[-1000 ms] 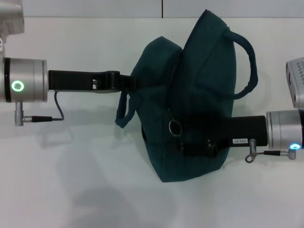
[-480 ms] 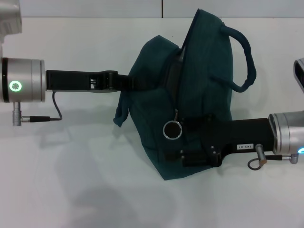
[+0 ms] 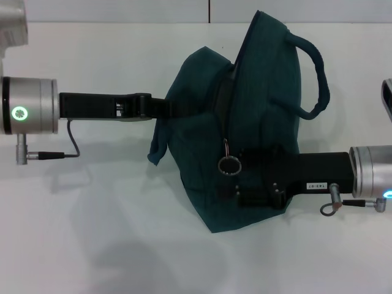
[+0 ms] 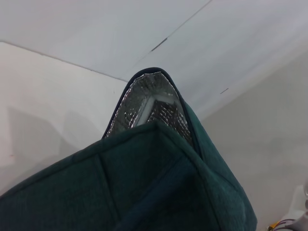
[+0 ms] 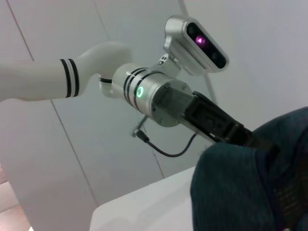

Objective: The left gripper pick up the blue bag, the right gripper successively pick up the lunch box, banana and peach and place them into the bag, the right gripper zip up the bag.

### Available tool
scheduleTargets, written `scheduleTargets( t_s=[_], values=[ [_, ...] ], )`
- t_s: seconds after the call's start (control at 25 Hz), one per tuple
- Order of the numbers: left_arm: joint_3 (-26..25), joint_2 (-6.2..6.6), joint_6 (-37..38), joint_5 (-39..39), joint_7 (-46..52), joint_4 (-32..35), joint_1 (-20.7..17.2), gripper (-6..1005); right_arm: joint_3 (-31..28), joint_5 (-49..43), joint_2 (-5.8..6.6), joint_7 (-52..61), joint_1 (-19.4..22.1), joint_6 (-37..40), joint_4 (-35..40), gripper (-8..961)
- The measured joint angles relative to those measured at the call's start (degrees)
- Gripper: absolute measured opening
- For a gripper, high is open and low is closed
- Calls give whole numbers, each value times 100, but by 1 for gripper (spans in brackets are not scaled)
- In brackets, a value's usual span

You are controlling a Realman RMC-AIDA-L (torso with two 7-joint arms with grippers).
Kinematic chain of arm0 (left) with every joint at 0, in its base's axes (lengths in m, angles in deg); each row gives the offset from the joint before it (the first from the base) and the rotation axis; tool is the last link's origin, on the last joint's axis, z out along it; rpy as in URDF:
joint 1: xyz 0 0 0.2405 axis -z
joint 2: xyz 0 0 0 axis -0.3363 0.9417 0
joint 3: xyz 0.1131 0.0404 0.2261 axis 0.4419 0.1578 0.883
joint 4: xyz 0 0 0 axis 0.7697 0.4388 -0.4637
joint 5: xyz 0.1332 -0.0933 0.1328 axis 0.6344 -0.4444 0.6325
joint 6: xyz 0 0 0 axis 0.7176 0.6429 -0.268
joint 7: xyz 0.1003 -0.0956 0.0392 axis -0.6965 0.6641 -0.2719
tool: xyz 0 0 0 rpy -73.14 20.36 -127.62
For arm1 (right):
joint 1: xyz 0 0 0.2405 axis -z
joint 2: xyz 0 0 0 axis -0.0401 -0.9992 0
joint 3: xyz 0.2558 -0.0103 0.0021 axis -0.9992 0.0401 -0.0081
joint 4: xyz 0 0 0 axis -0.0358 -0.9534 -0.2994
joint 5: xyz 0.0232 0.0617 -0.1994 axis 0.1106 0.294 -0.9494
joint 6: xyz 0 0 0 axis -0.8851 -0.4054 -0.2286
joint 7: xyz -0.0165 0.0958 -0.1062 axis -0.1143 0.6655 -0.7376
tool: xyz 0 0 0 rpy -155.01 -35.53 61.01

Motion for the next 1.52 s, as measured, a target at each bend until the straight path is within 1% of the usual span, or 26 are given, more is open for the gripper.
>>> scheduleTargets(
  t_s=[0.08,0.28,0.52,1.04,1.32,1.52],
  values=[
    [0,-4,7,0,-4,0,-8,55,-4,31,-3,0,29,-43,-1,616],
    [0,-9,52,0,-8,0,-17,55,-5,152,-6,-1,125,-175,-7,499],
    [18,-17,86,-34,-10,0,-22,56,-3,228,-2,-1,169,-288,-8,263],
    [1,-18,89,-55,-11,0,-30,56,-3,300,-9,-10,313,-472,-8,30],
    [0,-12,87,-99,-15,0,-31,56,-3,392,-1,-16,417,-472,19,17],
    [0,-3,103,-109,-84,0,-31,57,-3,888,16,-405,700,-311,55,17]
  ],
)
